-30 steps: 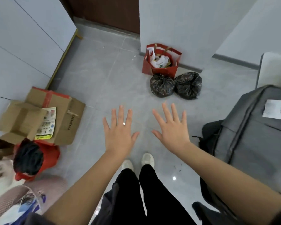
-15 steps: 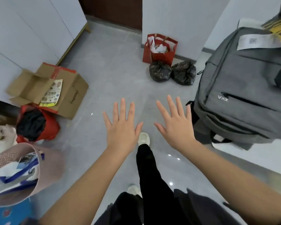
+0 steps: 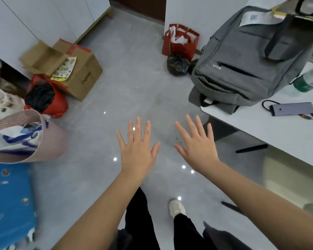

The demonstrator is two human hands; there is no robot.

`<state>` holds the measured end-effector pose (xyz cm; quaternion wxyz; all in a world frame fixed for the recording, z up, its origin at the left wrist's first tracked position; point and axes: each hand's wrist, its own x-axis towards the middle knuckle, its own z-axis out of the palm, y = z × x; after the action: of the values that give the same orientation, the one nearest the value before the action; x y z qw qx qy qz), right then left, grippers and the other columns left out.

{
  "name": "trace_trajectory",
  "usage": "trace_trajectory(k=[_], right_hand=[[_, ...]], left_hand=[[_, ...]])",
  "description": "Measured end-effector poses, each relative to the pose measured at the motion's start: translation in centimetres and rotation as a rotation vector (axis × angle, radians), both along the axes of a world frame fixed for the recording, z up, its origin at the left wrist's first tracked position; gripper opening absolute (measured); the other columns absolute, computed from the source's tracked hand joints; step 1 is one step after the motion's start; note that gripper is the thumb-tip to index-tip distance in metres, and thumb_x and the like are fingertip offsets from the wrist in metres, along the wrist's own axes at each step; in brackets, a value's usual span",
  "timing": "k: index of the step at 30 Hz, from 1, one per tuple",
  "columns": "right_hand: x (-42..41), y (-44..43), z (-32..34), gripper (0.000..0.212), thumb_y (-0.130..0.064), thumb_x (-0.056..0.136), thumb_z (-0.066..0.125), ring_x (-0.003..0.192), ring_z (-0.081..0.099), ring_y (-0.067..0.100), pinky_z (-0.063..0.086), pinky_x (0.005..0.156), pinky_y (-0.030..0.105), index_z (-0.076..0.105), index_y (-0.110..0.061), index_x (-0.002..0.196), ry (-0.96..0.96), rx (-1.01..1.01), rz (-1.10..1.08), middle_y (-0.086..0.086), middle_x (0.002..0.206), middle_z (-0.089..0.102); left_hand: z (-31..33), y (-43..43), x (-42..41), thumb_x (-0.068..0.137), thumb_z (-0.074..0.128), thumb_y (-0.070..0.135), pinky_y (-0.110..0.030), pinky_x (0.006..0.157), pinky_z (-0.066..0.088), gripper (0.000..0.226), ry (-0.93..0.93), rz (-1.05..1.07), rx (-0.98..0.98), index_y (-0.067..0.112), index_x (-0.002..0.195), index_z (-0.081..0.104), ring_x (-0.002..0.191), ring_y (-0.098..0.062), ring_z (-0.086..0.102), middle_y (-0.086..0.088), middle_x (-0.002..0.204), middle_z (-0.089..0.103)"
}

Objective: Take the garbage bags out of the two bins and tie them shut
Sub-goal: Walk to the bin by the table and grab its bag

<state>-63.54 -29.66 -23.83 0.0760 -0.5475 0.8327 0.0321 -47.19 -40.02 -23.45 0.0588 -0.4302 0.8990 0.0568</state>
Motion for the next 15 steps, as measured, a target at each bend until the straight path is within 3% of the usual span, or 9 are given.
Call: trace_trajectory(k=[3, 15], right_hand=[[-1.1, 5.3, -0.4, 0.067, -0.057, 0.093, 0.035, 0.147, 0.005, 0.035, 0.012, 0.114, 0.059, 0.015, -0.030, 0.151, -0.018, 0.019, 0.054, 0.009, 0.160, 0.011], [-3.7, 22.5, -2.2, 0.066, -0.057, 0.090, 0.042, 0.143, 0.021, 0.037, 0.022, 0.110, 0.061, 0.027, -0.029, 0.148, 0.000, -0.047, 0.132, 0.011, 0.156, 0.027]], left_hand=[[-0.8, 6.1, -0.4, 0.093, 0.031, 0.053, -0.063, 0.110, 0.015, 0.067, -0.026, 0.017, -0.013, 0.017, 0.150, 0.024, 0.144, -0.035, 0.019, -0.013, 0.157, 0.023], [-1.4, 25.0, -2.7, 0.091, 0.020, 0.054, -0.062, 0.111, 0.016, 0.069, -0.057, 0.036, -0.028, 0.017, 0.149, 0.027, 0.144, -0.033, 0.021, -0.013, 0.157, 0.022]])
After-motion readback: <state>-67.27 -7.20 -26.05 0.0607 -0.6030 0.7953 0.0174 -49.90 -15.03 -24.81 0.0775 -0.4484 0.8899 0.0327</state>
